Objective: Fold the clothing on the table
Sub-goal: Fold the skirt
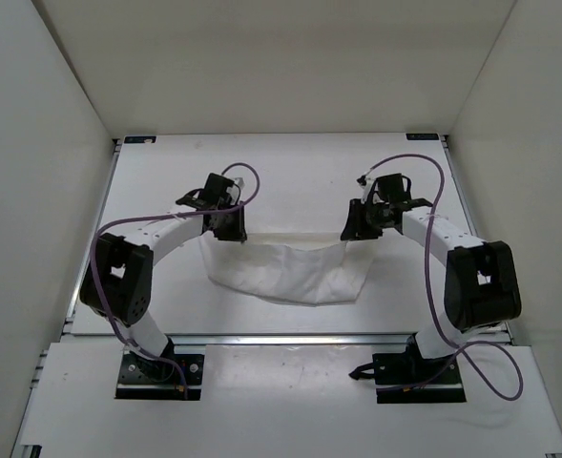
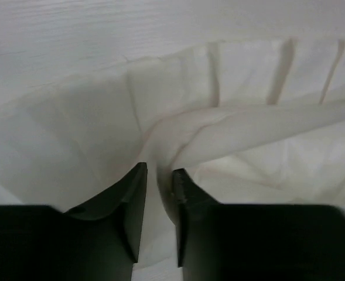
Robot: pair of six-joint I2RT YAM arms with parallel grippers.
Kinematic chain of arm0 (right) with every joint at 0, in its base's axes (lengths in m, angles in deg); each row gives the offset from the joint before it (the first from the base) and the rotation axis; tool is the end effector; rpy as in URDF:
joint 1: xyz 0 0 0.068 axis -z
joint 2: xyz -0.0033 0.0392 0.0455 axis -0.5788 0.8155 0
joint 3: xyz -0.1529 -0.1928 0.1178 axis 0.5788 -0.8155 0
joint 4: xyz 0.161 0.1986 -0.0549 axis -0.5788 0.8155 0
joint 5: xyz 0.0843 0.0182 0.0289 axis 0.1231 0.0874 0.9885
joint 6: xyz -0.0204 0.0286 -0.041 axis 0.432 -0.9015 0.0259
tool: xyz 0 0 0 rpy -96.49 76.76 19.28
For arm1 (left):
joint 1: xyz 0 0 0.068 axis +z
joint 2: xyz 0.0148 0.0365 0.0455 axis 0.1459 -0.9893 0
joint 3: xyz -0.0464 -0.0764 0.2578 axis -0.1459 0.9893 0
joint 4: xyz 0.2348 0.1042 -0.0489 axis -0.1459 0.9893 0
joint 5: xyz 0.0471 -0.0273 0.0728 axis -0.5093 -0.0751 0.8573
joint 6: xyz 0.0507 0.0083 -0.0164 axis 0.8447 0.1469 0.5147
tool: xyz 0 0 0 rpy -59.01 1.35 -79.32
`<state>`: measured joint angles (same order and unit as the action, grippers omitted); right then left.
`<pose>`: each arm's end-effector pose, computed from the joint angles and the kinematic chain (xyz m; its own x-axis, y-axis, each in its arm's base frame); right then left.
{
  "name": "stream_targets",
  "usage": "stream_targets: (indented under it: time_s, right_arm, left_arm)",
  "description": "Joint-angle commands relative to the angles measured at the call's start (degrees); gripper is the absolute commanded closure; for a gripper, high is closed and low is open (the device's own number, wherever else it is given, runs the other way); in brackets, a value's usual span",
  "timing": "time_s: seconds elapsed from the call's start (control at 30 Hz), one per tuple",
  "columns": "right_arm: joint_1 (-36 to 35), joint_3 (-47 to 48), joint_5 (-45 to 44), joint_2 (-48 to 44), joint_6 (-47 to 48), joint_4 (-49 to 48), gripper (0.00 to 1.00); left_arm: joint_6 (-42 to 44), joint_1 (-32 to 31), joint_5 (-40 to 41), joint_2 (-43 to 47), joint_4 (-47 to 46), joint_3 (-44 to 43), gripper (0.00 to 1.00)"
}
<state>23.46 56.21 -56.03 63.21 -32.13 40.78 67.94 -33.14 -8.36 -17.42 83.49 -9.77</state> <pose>0.3055 0.0792 0.2042 -0.8761 -0.0161 -0.4818 -0.2548 0.8639 0.4345 0.3032 -0.1445 0.2003 -0.9005 0.0464 -0.4324 0.1778 0.9466 -0.2688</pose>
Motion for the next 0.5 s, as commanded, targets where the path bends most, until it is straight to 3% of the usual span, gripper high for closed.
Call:
stream_targets:
  time_s: [0.0,0.03,0.1,0.13,0.17,0.23,0.33,0.43,0.47]
  right_arm:
    - [4.1,3.7,-5.3,-1.2,1.5,0.0,0.69]
    - [4.4,3.9,-4.3,-1.6,1.2,-0.8,0.58]
    - [5.0,3.2,-3.8,-5.7,0.3,-2.6,0.39]
    - [5.4,2.3,-3.7,-7.1,0.0,-3.4,0.28]
    - [5.7,1.7,-3.7,-9.4,-0.7,-4.8,0.19]
    - [6.6,0.5,-3.5,-12.4,-1.2,-5.4,0.13]
    - [6.2,-1.9,-4.5,-15.8,-1.0,-3.7,0.12]
    - [4.6,-5.6,-4.8,-18.5,-2.1,-4.0,0.21]
    - [3.5,-7.8,-4.2,-19.6,-2.6,-5.1,0.28]
  left_arm:
    - [2.4,6.1,4.8,0.7,1.3,-2.4,0.59]
    - [3.2,6.0,4.1,0.8,1.3,-3.8,0.54]
    - [3.9,5.9,4.5,0.8,1.2,-6.4,0.24]
    - [4.3,5.9,4.1,0.4,1.4,-8.1,0.17]
    - [4.8,5.4,4.8,0.2,2.3,-10.0,0.02]
    - [5.9,5.2,5.9,0.2,3.8,-11.6,0.01]
    - [5.1,4.2,6.8,4.2,4.0,-10.4,0.02]
    - [2.5,2.6,7.0,10.8,1.0,-4.3,0.04]
    - [1.5,2.3,6.0,12.3,-0.8,-1.5,0.05]
